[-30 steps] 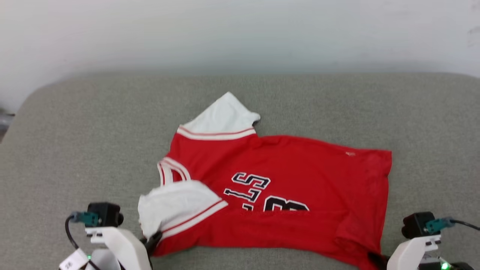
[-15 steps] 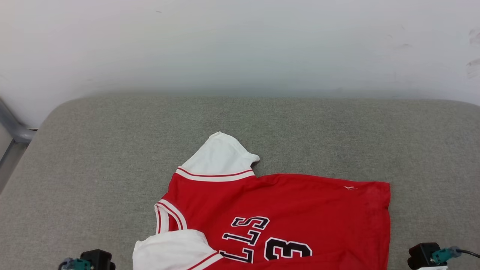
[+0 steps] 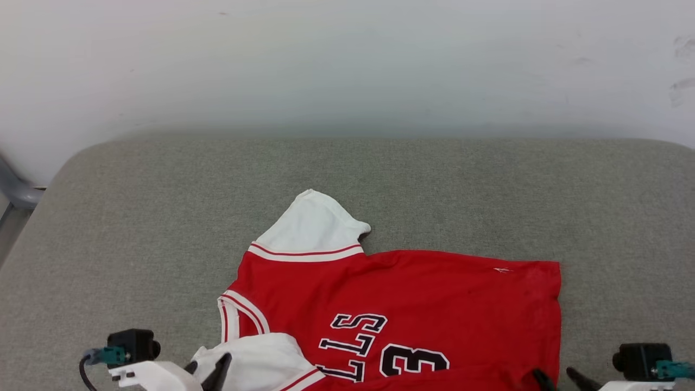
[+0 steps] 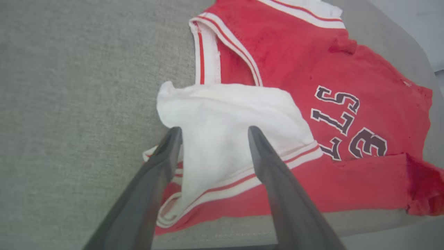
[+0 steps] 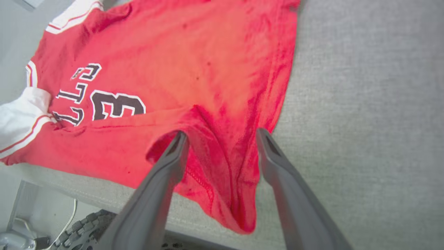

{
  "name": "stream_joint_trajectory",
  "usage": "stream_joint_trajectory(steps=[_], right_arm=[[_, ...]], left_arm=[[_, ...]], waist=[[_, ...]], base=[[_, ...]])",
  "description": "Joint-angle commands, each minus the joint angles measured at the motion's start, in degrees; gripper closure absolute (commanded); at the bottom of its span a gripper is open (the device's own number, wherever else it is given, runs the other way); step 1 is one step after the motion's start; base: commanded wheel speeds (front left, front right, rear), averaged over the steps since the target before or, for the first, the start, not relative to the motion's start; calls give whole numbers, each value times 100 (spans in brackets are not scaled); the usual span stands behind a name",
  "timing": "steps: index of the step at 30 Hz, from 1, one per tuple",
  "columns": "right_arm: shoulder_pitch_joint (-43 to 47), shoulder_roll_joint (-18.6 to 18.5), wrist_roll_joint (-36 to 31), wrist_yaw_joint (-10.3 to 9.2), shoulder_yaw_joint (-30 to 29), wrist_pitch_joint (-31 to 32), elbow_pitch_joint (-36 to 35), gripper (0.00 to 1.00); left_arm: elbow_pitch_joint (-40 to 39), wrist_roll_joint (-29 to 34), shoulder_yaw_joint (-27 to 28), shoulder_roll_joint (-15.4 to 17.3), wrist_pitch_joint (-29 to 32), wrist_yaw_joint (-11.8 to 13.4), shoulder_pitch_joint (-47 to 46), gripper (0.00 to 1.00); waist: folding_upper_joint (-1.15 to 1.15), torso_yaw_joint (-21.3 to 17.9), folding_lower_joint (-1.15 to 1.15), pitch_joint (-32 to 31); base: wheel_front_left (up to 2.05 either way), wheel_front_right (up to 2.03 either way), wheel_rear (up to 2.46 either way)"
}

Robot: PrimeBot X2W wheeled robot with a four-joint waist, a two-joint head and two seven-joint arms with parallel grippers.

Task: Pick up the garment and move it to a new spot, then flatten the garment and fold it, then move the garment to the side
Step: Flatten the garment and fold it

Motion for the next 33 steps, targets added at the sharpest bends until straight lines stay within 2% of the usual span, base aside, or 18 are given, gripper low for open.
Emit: stream_joint_trajectory(steps=[1,10,15,20,26,30,31,33], right_arm=[[-81,59,-115,-5,-49,-208,-132,0],[-527,291,-1094,-5,-501,-1671,-690,0],[-895,395,-1456,-5,-598,-2044,-888,0],[-1271,398,-1538,-6,-549,-2191,-1069,0],[-1740,447,-1618,-5,-444,-2349,-1176,0],[-2030,539,-1689,-6,-362,-2523,-1159,0],[-2030,539,-1689,-6,-362,-2523,-1159,0],[-2137,583,-1674,-5,-315,-2575,-1124,0]], left_arm=[[-44,124,60,27,-155,50,-132,0],[-225,869,182,-74,-1020,219,-737,0],[-154,1327,192,-148,-1498,201,-1299,0],[-9,1566,198,-180,-1643,160,-1795,0],[400,1601,191,-116,-1415,-116,-2640,0],[861,1396,151,-2,-760,-472,-3332,0],[861,1396,151,-2,-760,-472,-3332,0],[1081,1258,127,70,-387,-625,-3605,0]], waist=[[0,-47,0,-7],[0,-214,0,142],[0,-337,0,506],[0,-562,0,963],[0,-931,0,1610],[0,-1234,0,1990],[0,-1234,0,1990],[0,-1342,0,2114]], base=[[0,0,0],[0,0,0],[0,0,0],[0,0,0],[0,0,0],[0,0,0],[0,0,0],[0,0,0]])
